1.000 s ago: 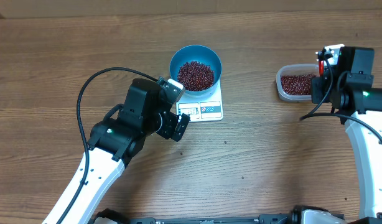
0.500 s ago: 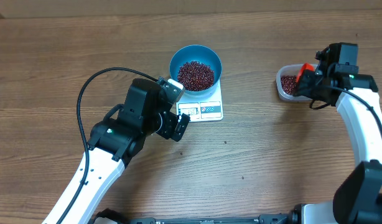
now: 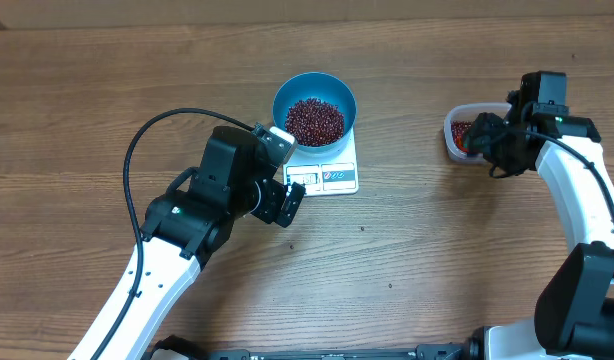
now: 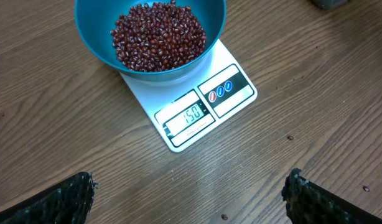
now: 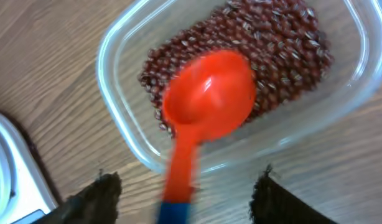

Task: Scoop item into bowl and weigh 150g on scale
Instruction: 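Lower the red scoop into the tub and open the right gripper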

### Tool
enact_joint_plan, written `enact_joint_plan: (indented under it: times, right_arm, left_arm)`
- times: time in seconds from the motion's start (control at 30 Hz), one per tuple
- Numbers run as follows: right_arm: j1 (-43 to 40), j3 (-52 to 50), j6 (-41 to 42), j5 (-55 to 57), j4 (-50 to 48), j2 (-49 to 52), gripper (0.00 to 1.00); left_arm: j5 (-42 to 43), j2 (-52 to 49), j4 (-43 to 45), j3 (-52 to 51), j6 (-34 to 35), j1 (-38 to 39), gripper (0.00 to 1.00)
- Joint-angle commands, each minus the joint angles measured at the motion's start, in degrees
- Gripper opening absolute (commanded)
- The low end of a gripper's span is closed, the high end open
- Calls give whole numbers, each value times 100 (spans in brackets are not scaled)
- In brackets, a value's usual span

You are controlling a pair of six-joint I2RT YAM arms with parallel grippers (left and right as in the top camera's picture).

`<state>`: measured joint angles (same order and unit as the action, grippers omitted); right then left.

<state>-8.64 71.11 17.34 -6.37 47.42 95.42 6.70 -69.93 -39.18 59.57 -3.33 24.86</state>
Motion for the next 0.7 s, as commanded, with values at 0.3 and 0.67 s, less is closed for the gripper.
enact_joint_plan:
  times: [0.3,0.67]
  right_arm:
    - [-39,140,-1156,369,219,-212,100]
    - [-39,140,-2061,391,907,-1731,100]
  left_arm:
    - [39,-26,17,0,57,-9,100]
    - [39,-26,17,0,57,-9,100]
